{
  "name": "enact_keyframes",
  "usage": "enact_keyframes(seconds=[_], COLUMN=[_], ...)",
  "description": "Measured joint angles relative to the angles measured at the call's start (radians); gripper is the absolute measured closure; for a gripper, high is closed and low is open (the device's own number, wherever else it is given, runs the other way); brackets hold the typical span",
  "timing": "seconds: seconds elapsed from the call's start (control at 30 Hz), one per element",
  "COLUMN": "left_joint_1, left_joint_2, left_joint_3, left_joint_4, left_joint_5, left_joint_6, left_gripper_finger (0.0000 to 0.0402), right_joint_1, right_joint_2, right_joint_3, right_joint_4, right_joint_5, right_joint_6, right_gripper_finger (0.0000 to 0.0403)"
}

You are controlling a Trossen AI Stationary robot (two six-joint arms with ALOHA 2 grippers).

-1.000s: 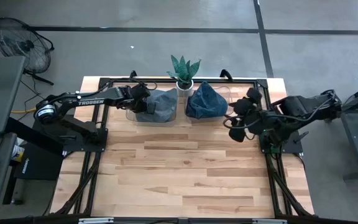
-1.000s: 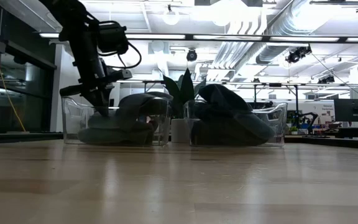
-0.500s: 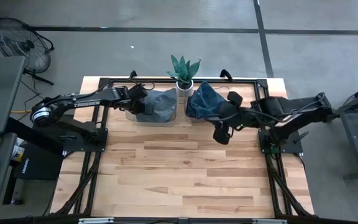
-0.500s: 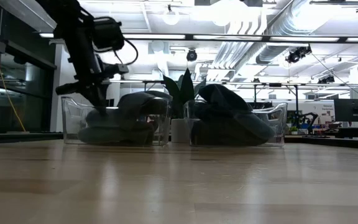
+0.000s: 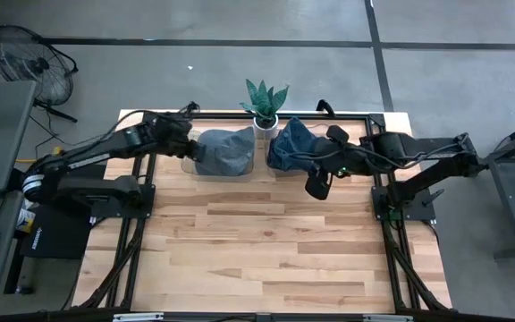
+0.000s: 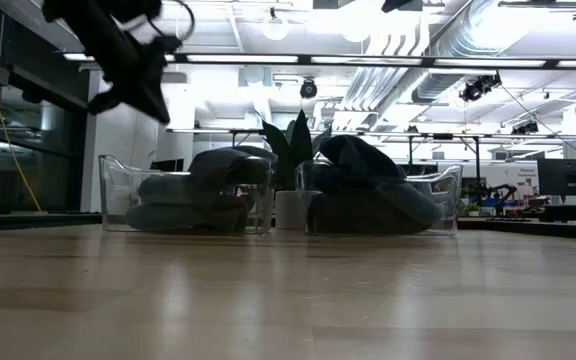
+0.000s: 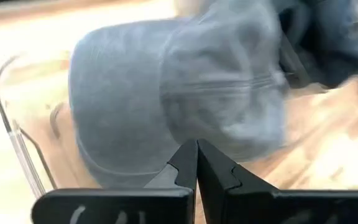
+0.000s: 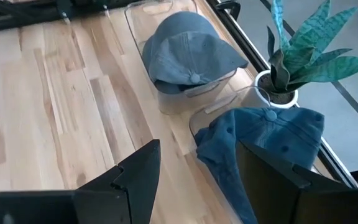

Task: Pick & Place hat
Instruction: Return to Home Position

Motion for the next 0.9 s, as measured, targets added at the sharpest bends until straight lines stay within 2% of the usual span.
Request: enact_keyframes(seconds=[0.2, 0.27, 0.37, 0.5, 0.67, 0.77, 0.9], left_joint_1=[0.000, 0.000, 0.000, -0.003, -0.082, -0.162, -0.285], left_joint_2=[-0.170, -0.217, -0.288, -0.400, -0.525, -0.585, -0.636], left_joint_3=[0.000, 0.000, -0.037, -0.164, -0.379, -0.467, -0.525], left_joint_4=[0.004, -0.006, 0.027, 0.118, 0.359, 0.468, 0.543], left_joint_5=[0.002, -0.011, -0.010, 0.049, 0.122, 0.080, -0.033], left_joint_6=[0.090, 0.115, 0.126, 0.091, -0.001, -0.027, -0.029], left_gripper_finger=[0.0400, 0.0400, 0.0400, 0.0400, 0.0401, 0.0401, 0.0401], right_joint_1=[0.000, 0.000, -0.003, -0.003, -0.003, -0.003, -0.003], right_joint_2=[-0.037, -0.088, -0.204, -0.372, -0.522, -0.582, -0.625], right_joint_3=[-0.023, -0.095, -0.276, -0.536, -0.758, -0.843, -0.929], right_joint_4=[-0.011, 0.044, 0.183, 0.376, 0.558, 0.646, 0.763], right_joint_5=[0.012, 0.013, 0.011, 0.020, 0.017, 0.022, 0.027], right_joint_6=[-0.002, 0.012, 0.064, 0.177, 0.254, 0.279, 0.292], right_gripper_finger=[0.0199, 0.0199, 0.0199, 0.0199, 0.0199, 0.0199, 0.0199])
